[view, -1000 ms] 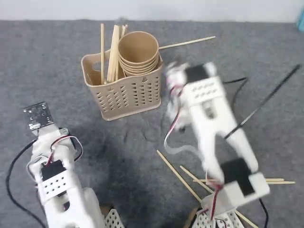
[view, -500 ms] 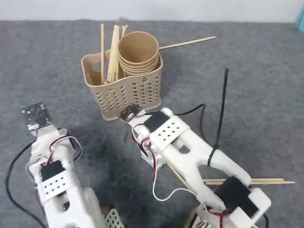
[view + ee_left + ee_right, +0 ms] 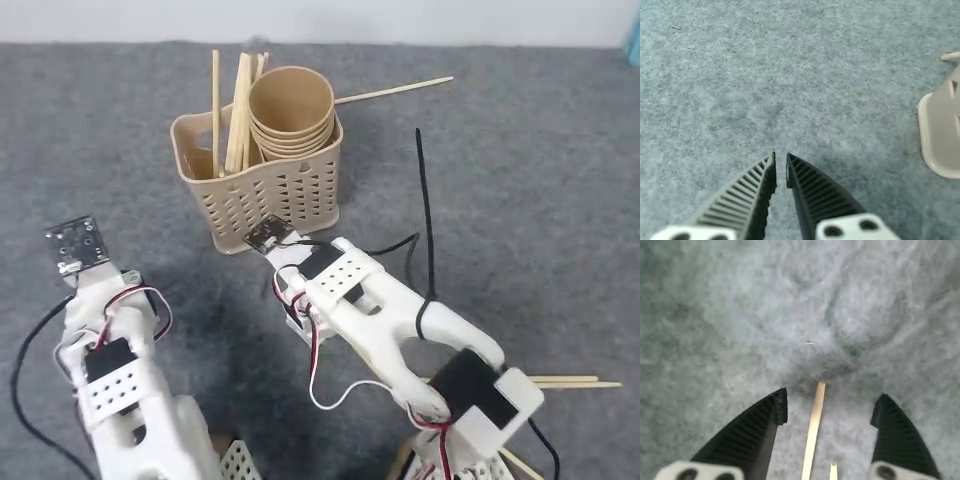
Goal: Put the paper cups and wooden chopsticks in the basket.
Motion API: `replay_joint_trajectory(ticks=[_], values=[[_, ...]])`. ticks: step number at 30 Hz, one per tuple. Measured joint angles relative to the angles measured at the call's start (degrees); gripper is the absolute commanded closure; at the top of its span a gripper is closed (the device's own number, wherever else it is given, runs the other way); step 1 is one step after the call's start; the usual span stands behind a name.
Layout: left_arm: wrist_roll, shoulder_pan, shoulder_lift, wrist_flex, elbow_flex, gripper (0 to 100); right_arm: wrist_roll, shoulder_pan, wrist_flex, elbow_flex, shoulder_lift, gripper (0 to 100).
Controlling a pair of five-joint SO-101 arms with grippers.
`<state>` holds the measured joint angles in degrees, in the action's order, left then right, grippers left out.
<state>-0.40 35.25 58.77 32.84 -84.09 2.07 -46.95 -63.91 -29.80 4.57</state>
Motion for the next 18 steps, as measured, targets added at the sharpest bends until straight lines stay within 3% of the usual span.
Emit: replay_joint_trajectory(ticks=[3, 18], values=[[0.00, -0.09, 0.00, 0.00, 0.00, 96, -0.18, 0.09, 0.44, 0.00, 1.05, 97.8], [0.00, 0.26, 0.00, 0.00, 0.00, 96, -0.53, 0.35, -1.49, -2.29, -1.49, 99.0]])
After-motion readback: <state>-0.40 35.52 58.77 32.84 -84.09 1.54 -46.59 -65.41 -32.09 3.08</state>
